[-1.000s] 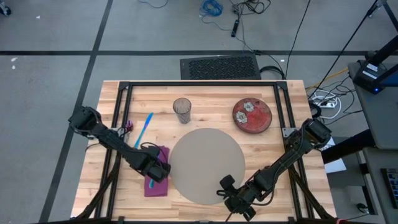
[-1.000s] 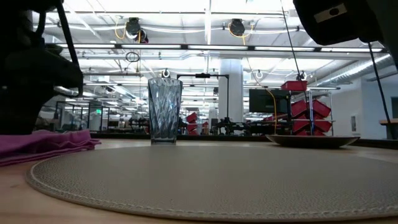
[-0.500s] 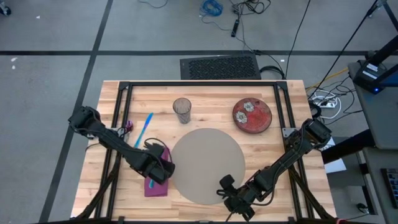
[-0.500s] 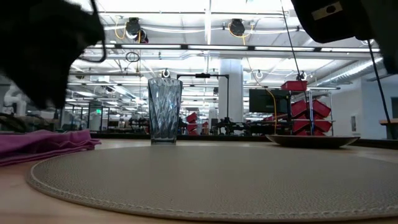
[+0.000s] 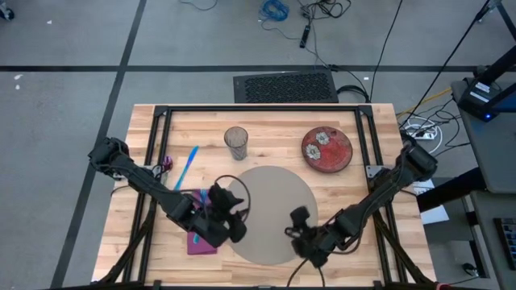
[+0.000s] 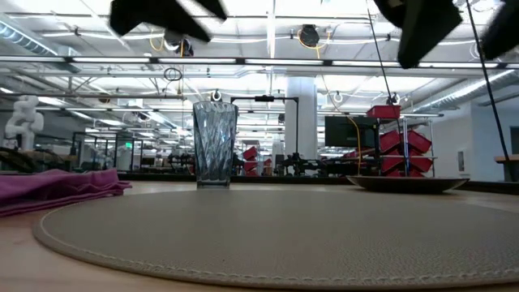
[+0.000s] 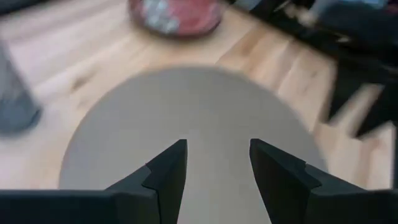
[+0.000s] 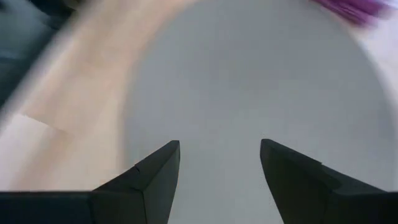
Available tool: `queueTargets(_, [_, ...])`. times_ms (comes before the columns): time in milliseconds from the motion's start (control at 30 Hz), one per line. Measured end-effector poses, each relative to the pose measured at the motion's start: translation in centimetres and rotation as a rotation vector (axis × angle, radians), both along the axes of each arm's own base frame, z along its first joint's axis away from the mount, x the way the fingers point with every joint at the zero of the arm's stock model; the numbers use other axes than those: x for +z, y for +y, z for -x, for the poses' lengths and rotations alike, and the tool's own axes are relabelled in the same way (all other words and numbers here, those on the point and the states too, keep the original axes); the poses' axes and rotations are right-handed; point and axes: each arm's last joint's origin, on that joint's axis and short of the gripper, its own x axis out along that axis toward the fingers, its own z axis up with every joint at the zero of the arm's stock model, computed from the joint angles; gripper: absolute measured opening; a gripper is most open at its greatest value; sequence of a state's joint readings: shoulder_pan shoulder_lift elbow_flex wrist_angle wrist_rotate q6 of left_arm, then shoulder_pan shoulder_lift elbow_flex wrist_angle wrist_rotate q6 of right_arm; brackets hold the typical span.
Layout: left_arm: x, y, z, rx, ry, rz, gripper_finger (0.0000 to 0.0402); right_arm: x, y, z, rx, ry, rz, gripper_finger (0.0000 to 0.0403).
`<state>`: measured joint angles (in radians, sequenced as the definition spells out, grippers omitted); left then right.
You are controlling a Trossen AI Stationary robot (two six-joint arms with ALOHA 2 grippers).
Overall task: Set table place
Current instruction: Put the red plate on the gray placemat
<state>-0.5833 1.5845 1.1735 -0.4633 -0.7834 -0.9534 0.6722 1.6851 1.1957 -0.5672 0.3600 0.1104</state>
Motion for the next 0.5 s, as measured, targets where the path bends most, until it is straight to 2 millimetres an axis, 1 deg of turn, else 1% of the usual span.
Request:
queueTargets(67, [0.4,-0.4,-0.3,-0.036,-0.04,-0.034,0.0162,0.9,-1.5,0.6,-0.076,0.007,0.074,0.0212])
queueTargets(133, [0.4,-0.7,-0.7,-0.063,-0.058,-0.058,0.0162,1.7,-3.1,1.2,-0.167,0.019,0.136,0.0212])
queueTargets(233, [-0.1,-1.4,-0.9,-0.098,-0.052,-0.091,0.0162,2.6,-5.7,1.8,-0.299,0.051,0.207,0.0212])
queueTargets(300, [-0.7,-1.7,-1.2,-0.112,-0.038,-0.112,0.0162,2.7,-7.5,2.0,-0.377,0.075,0.234,0.0212])
queueTargets(400, [-2.1,-2.3,-1.5,-0.124,0.0,-0.136,0.0162,1.5,-10.3,1.8,-0.482,0.124,0.241,0.0212])
queueTargets(500, [-3.7,-2.9,-1.8,-0.135,0.037,-0.159,0.0162,-1.1,-13.0,1.8,-0.556,0.195,0.212,0.0212])
